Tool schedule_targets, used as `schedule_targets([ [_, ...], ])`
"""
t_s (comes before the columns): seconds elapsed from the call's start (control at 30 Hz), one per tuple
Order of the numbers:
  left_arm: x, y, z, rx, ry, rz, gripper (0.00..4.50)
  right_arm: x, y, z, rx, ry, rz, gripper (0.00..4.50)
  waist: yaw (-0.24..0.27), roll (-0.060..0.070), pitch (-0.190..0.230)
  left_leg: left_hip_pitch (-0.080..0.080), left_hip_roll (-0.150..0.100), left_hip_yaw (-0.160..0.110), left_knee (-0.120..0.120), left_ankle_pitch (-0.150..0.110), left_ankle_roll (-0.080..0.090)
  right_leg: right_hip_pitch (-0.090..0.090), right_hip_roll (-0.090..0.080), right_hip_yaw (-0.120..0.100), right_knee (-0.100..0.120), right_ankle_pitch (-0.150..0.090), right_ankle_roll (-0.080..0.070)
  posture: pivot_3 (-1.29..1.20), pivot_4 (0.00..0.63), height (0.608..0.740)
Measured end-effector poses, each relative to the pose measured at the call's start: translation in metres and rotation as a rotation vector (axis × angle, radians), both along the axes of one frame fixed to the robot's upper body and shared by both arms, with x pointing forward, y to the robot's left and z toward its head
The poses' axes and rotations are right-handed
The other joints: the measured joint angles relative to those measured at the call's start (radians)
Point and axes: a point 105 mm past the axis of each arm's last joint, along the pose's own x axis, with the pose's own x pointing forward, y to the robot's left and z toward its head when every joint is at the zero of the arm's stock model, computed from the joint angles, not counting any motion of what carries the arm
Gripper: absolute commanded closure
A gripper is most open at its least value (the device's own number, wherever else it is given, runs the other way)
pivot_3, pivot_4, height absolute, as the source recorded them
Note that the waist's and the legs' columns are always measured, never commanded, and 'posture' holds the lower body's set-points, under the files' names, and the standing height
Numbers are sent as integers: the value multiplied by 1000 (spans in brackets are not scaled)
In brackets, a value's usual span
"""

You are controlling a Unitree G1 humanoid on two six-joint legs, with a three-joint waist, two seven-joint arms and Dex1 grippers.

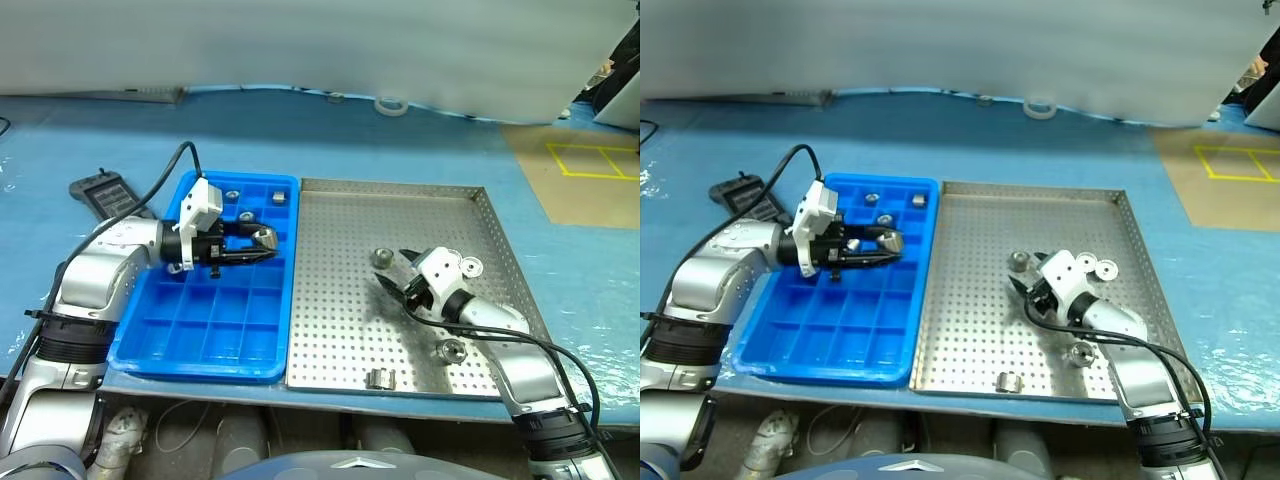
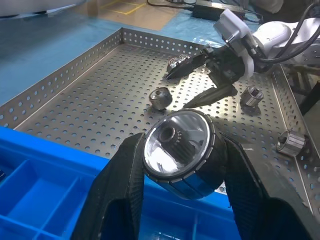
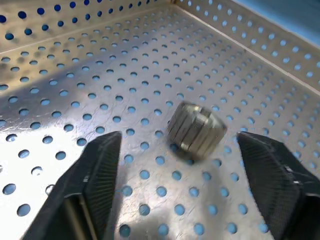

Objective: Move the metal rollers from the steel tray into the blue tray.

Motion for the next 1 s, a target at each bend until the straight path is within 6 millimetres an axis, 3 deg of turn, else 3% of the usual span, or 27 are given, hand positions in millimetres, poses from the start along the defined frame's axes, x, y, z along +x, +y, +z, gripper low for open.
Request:
schedule_targets([
  [0.13,3,10,4,-5,5,53,2603,-2,-1,-7,15,44,8,268,2,1,0,2,0,0,0,0,0,0,0,1,1,0,0,-169,150,740],
  [0.27,1,10,5,-18,30,58,2603,0,-2,7,29,10,5,268,6,1,0,2,0,0,0,1,-2,-1,0,1,3,0,0,-166,150,740],
  [0.47,-14,43,-8,74,64,109,2603,-11,-9,71,123,-99,38,268,4,0,0,3,1,0,-2,1,-2,-1,2,1,2,0,0,-151,150,740],
  [0.6,-11,59,-12,153,-8,159,2603,-9,14,98,184,-144,112,268,10,-2,-2,4,2,0,-3,1,-2,-2,3,1,3,0,0,-82,150,740],
  [0.7,-3,73,-15,180,-31,230,2603,-6,32,91,189,-120,157,268,26,-3,-2,4,2,0,-3,2,-4,-4,3,1,6,0,0,-39,150,740],
  [0.83,-8,85,-22,197,-57,289,2603,-1,51,77,152,-75,213,268,48,-3,-2,2,2,0,-3,4,-8,-7,3,2,7,0,0,9,150,740],
  [1.0,-14,102,-36,204,-36,400,2603,16,55,90,121,-141,227,268,66,-5,-3,0,2,-1,-3,5,-9,-9,3,0,9,0,0,49,150,740],
])
